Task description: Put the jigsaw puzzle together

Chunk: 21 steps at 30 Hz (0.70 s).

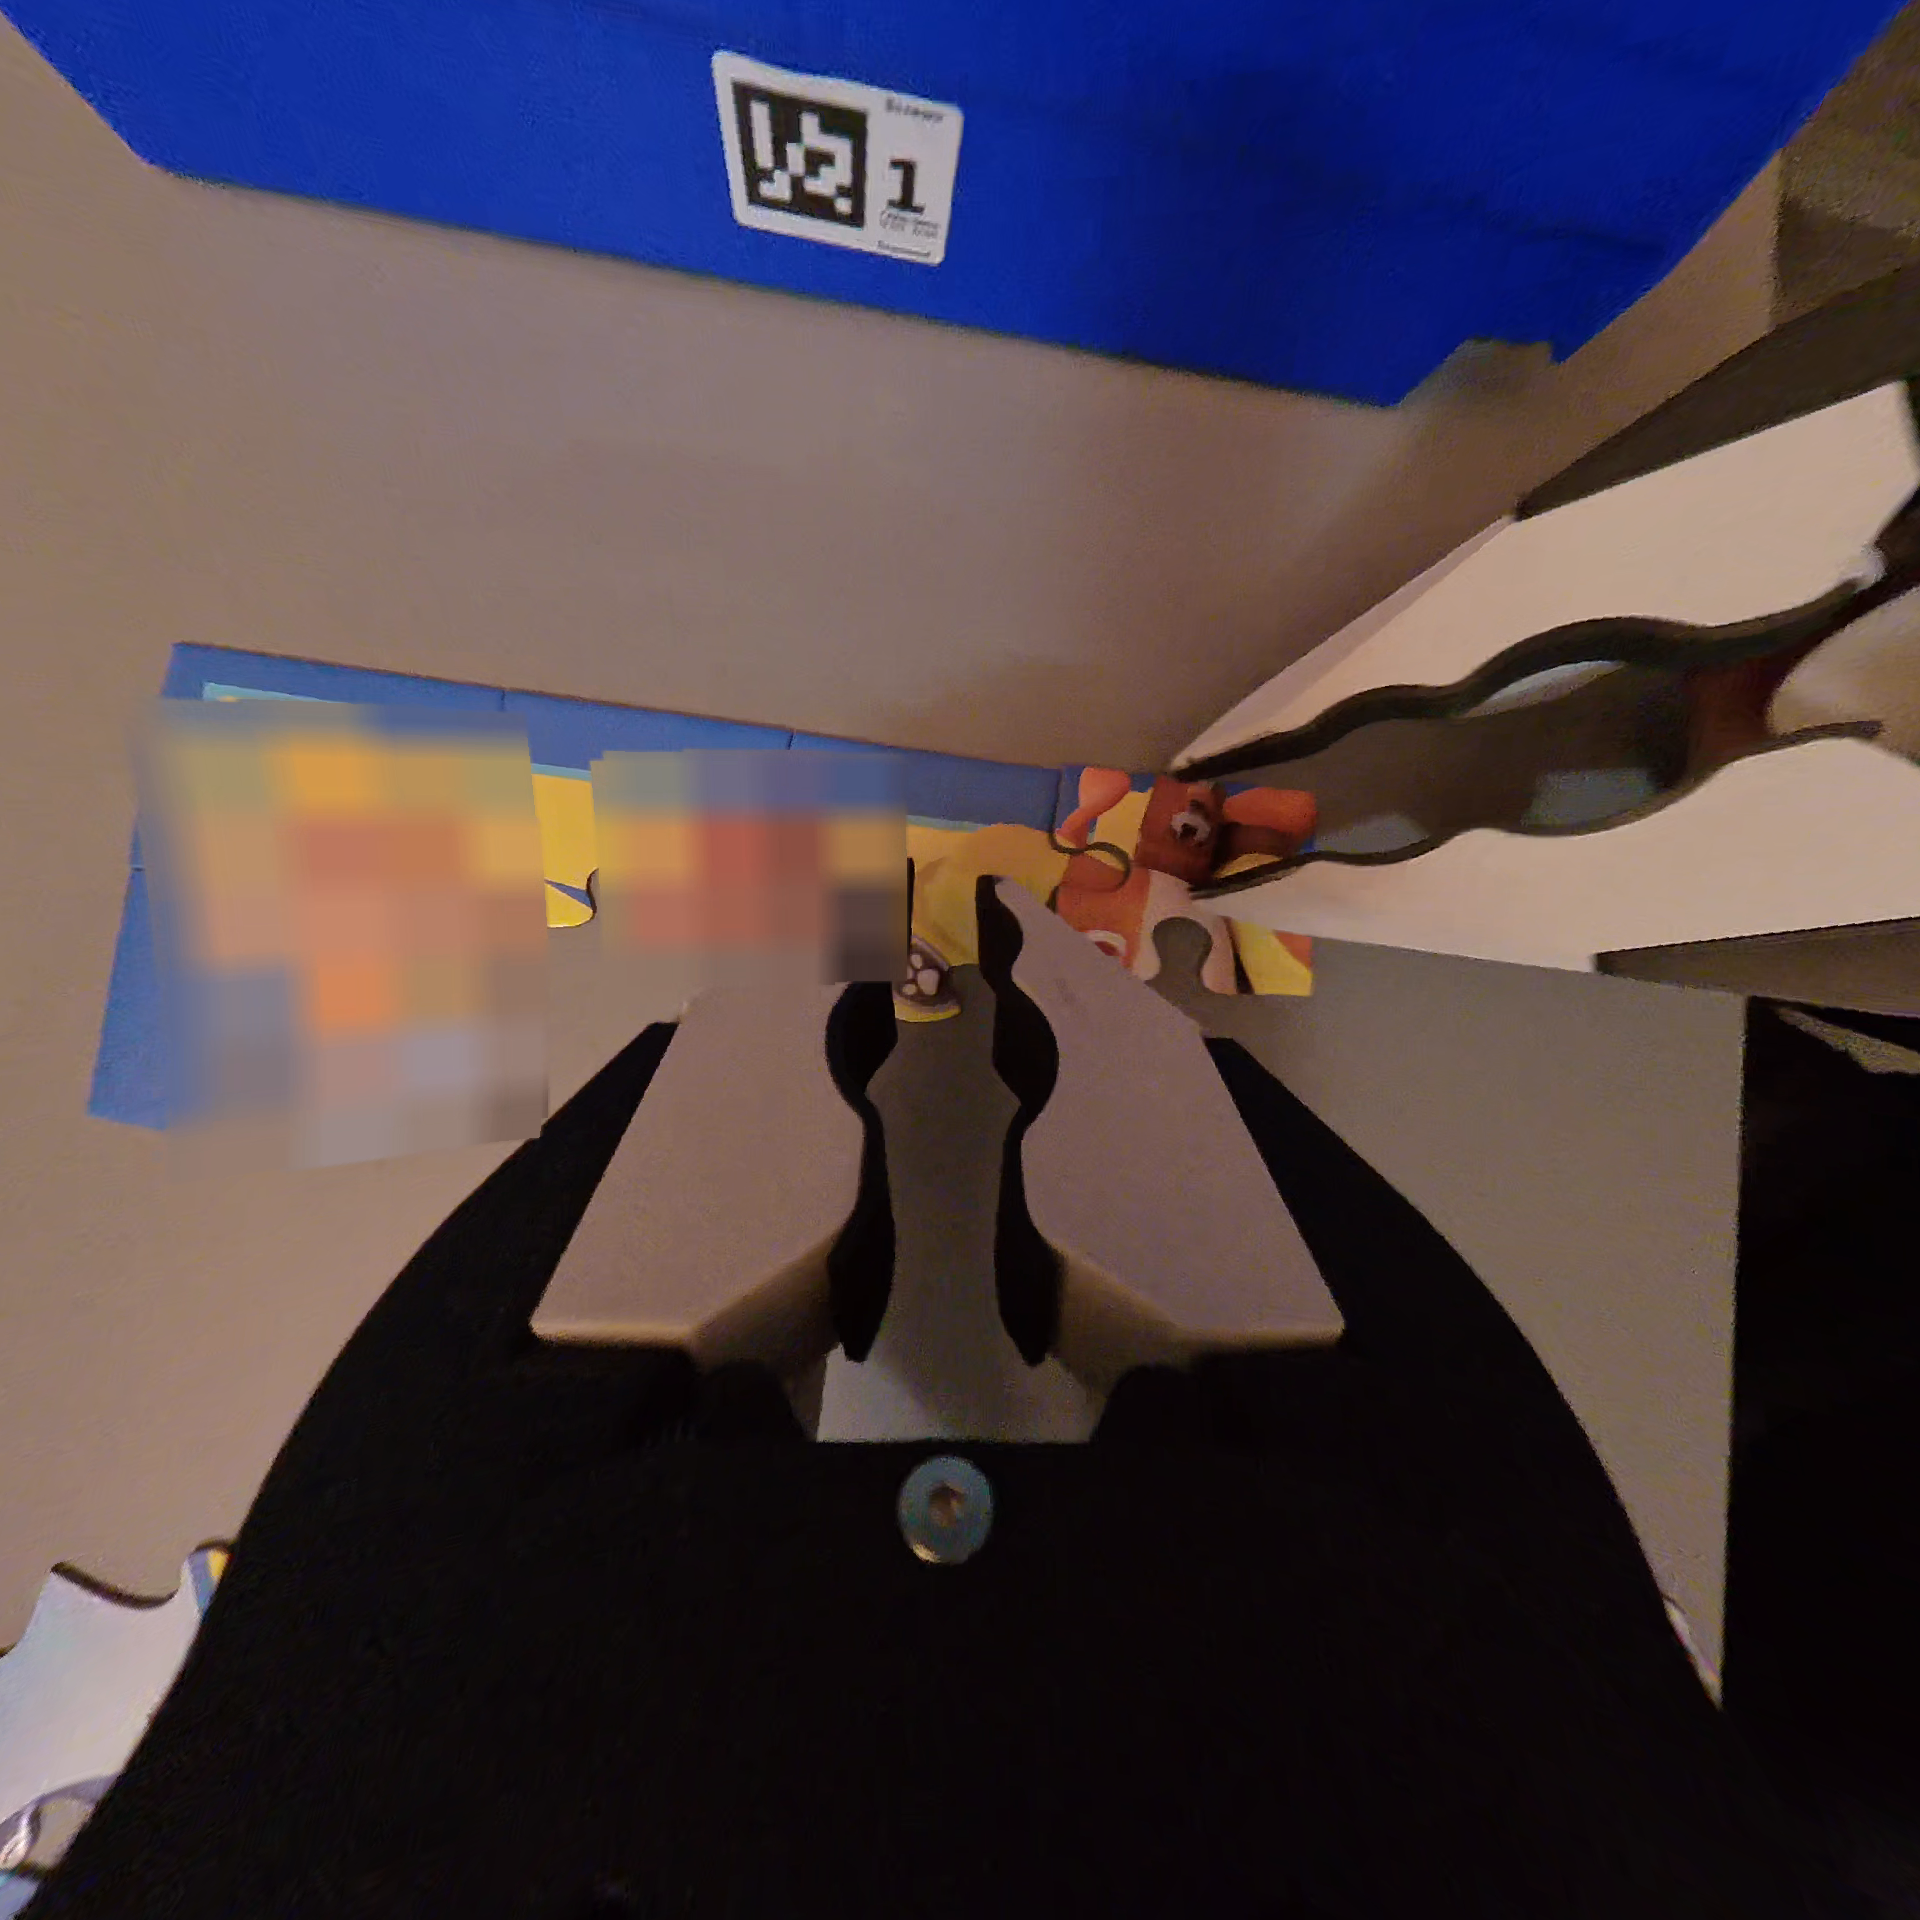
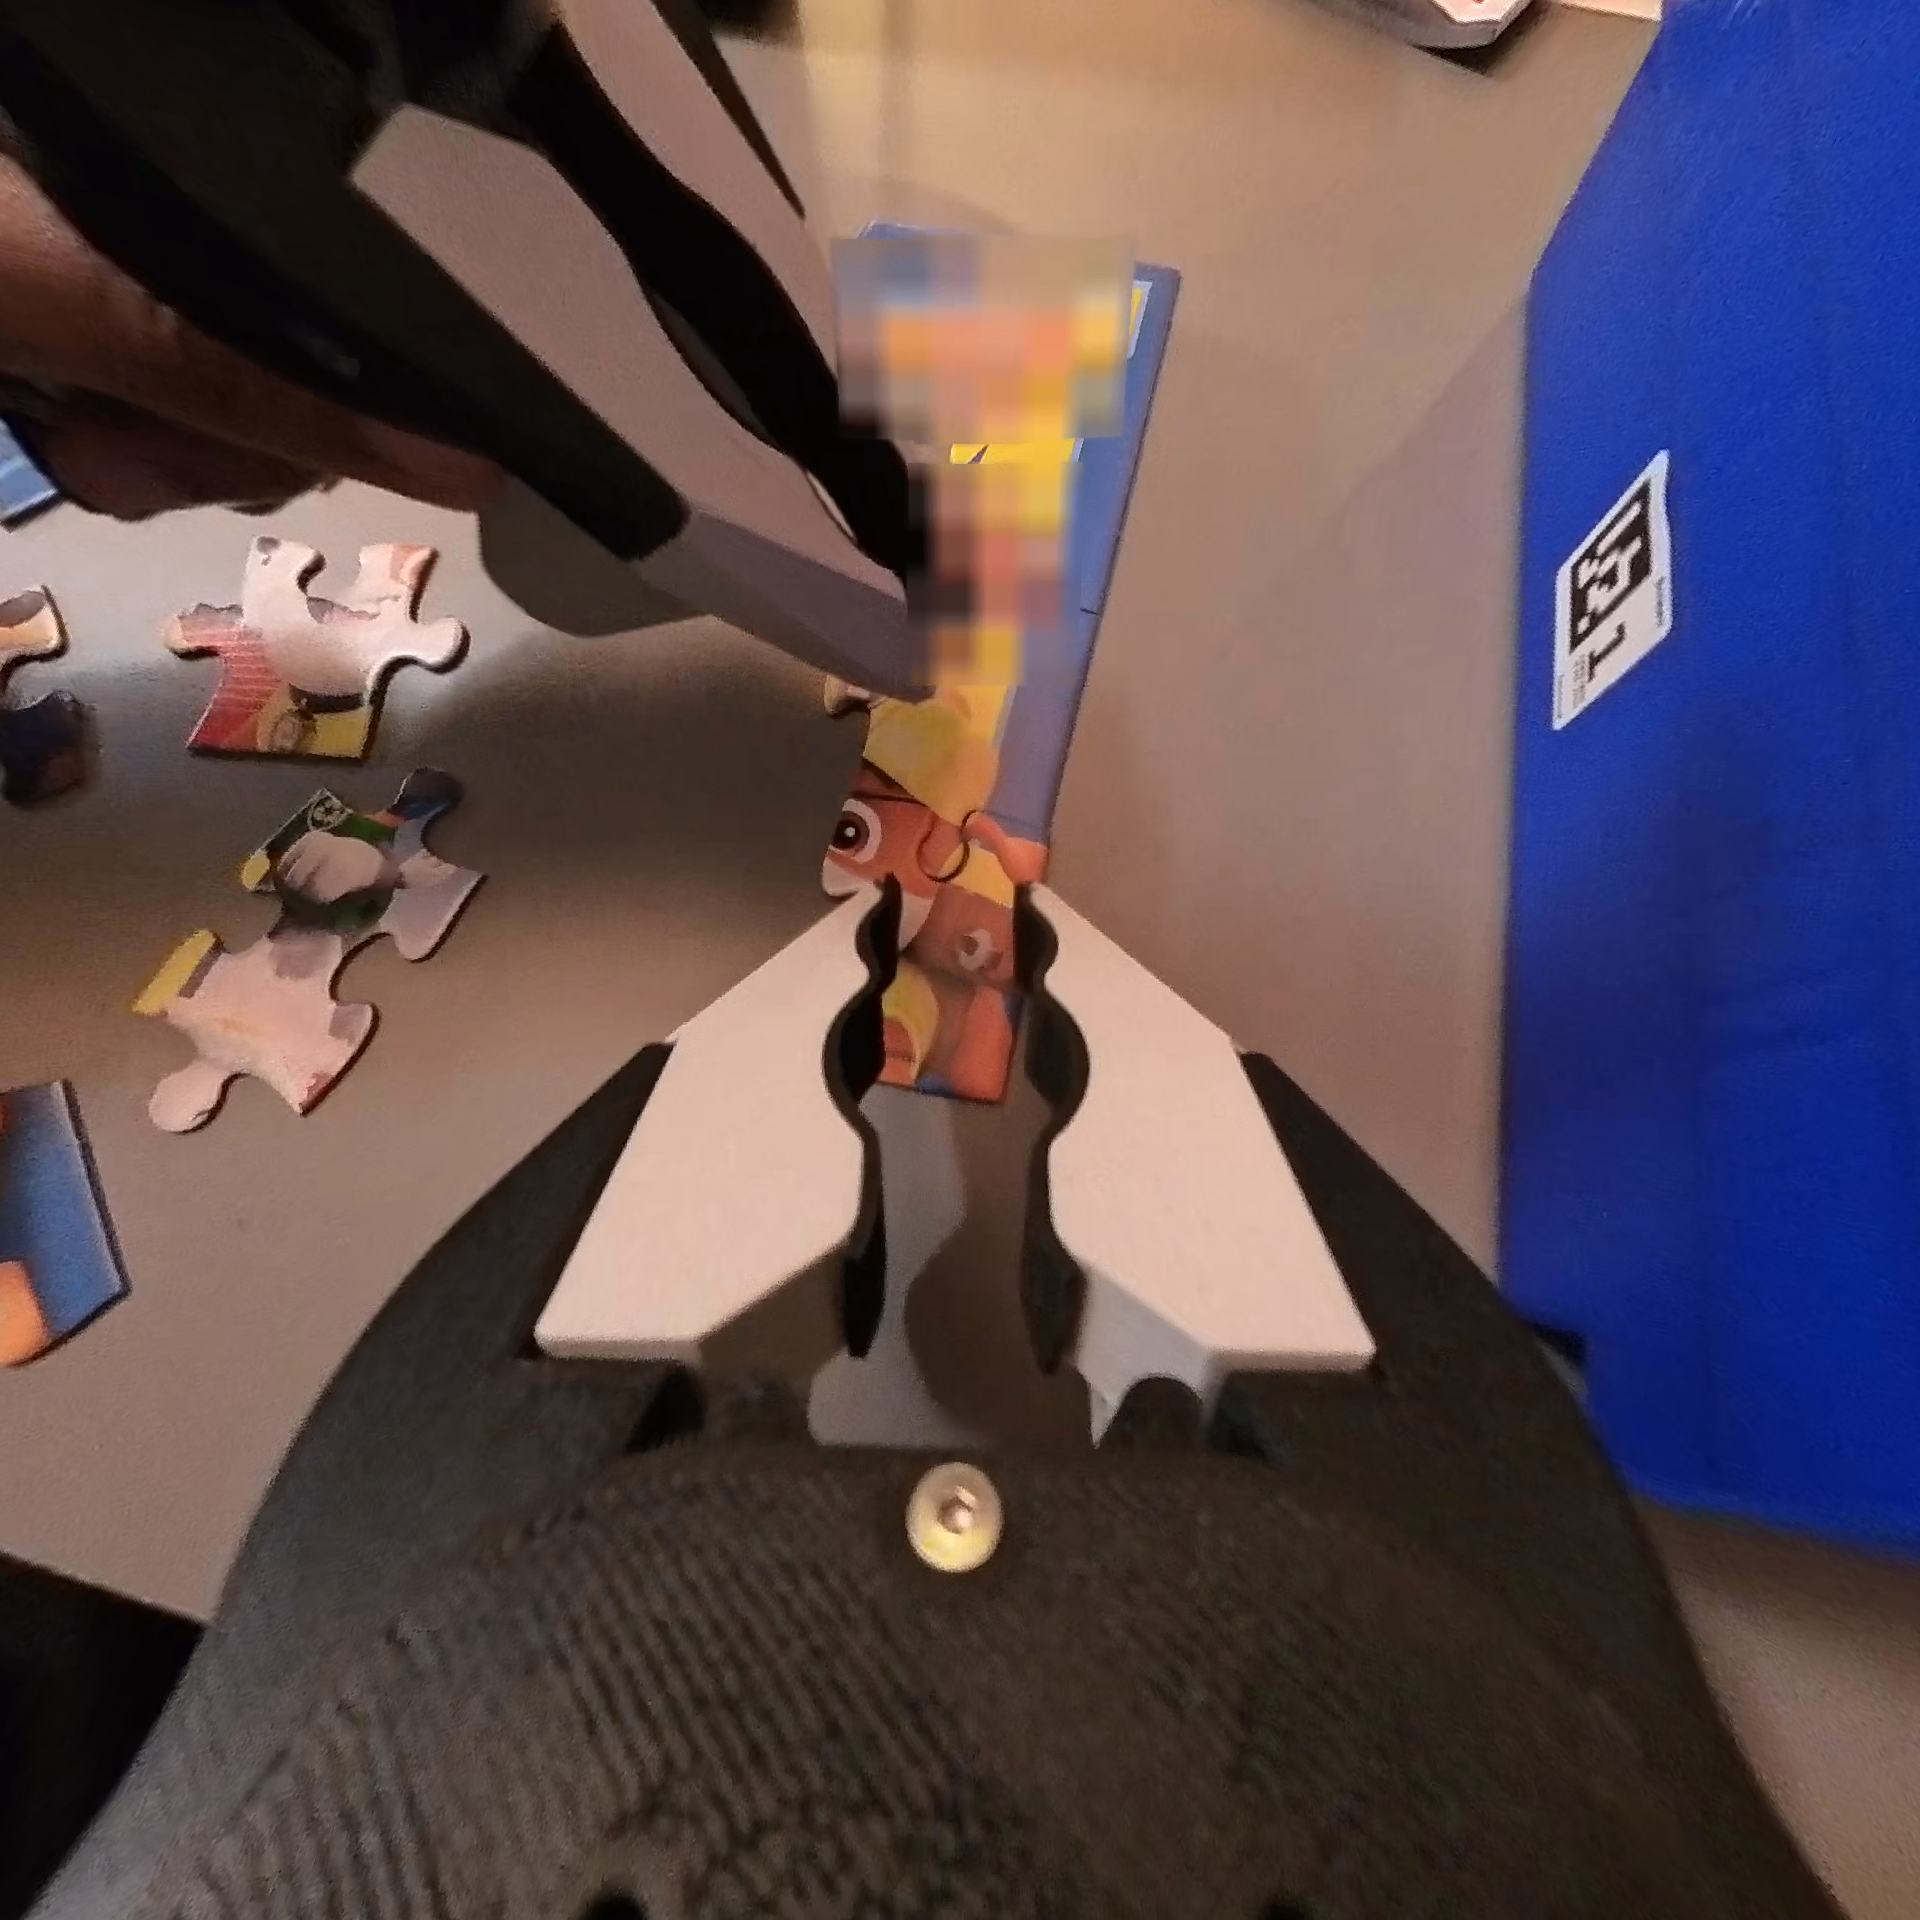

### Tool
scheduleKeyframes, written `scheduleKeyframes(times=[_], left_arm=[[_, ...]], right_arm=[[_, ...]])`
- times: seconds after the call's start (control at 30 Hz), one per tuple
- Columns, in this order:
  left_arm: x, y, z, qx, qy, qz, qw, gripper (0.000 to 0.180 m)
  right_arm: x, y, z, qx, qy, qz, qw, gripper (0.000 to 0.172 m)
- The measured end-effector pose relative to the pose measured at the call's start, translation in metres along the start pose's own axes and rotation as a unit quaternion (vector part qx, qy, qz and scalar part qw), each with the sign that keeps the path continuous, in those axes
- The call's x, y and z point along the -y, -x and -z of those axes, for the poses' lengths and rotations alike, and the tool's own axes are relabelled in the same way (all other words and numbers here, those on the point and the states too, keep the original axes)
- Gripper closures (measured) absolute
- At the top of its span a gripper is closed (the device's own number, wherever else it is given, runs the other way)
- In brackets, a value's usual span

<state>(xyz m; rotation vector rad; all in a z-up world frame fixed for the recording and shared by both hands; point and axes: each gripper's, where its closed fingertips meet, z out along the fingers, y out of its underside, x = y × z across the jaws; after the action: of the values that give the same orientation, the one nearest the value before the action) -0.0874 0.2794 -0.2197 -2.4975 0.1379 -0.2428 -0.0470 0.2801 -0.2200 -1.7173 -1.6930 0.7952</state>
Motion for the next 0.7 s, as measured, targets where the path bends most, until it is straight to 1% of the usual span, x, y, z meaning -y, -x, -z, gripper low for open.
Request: scheduleKeyframes(times=[0.07,0.17,0.4,0.53,0.7], left_arm=[[-0.004,0.003,-0.002,0.006,0.004,-0.001,1.000,0.173],[-0.008,0.004,-0.006,0.007,0.013,-0.002,1.000,0.173],[-0.011,0.003,-0.010,0.000,0.025,0.003,1.000,0.174],[-0.012,-0.001,-0.010,-0.010,0.029,-0.003,1.000,0.180],[-0.012,-0.001,-0.011,-0.010,0.028,-0.009,1.000,0.180]], right_arm=[[-0.003,0.002,0.000,0.009,0.006,0.002,1.000,0.154],[-0.009,0.005,-0.004,0.021,0.015,0.006,1.000,0.154],[-0.007,0.004,-0.007,0.028,0.009,0.011,1.000,0.155],[-0.007,0.005,-0.007,0.030,0.009,0.018,0.999,0.155],[-0.007,0.006,-0.009,0.045,0.017,0.041,0.998,0.156]])
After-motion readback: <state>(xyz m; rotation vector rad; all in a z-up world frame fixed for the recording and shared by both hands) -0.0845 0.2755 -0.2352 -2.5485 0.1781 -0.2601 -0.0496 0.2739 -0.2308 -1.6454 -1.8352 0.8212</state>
